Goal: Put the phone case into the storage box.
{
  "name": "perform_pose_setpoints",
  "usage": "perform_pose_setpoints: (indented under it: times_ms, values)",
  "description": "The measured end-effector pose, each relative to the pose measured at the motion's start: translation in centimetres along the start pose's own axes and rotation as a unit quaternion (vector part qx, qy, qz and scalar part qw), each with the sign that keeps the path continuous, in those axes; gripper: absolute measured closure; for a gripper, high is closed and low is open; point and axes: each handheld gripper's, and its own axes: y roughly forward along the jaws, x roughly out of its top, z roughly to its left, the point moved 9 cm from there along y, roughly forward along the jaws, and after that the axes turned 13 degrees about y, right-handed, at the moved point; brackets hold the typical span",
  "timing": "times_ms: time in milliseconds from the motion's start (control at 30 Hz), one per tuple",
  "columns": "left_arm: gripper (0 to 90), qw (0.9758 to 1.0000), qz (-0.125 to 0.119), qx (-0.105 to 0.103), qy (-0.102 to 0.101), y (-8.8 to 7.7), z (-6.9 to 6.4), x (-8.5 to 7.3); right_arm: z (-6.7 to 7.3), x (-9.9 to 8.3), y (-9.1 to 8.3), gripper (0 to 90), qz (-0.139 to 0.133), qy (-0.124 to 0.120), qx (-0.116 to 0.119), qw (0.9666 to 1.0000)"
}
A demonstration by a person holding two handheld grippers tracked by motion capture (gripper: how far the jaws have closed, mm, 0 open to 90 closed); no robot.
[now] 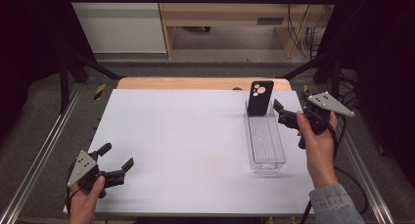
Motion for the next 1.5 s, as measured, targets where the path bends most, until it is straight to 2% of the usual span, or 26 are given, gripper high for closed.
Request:
perform_pose_setpoints:
  times_ms: [300, 533, 767, 1167, 1500]
  values:
    - [3.3, 1.0000, -0.001, -0.003, -0.002, -0.5, 0.1, -0.1, -0.5, 0.2, -1.4, 3.8, -0.019, -0.011, 0.007, 0.9997]
    - [3.1, 0.9999, -0.005, -0.013, -0.001, -1.0, -0.1, -0.1, -1.2, 0.1, -2.3, 3.7, -0.036, -0.022, 0.003, 0.9991]
    - [3.0, 0.9999, -0.004, -0.015, 0.000, -1.1, -0.2, -0.1, -1.8, -0.3, -2.8, 3.7, -0.047, -0.029, 0.000, 0.9985]
    - [3.0, 0.9999, -0.004, -0.017, 0.004, -1.0, -0.3, -0.1, -2.9, -2.7, -4.6, 3.1, -0.050, -0.046, -0.004, 0.9977]
    - [2.9, 0.9997, -0.003, -0.023, 0.011, -0.8, -0.7, -0.1, -3.7, -5.6, -6.0, 2.9, -0.051, -0.041, 0.010, 0.9978]
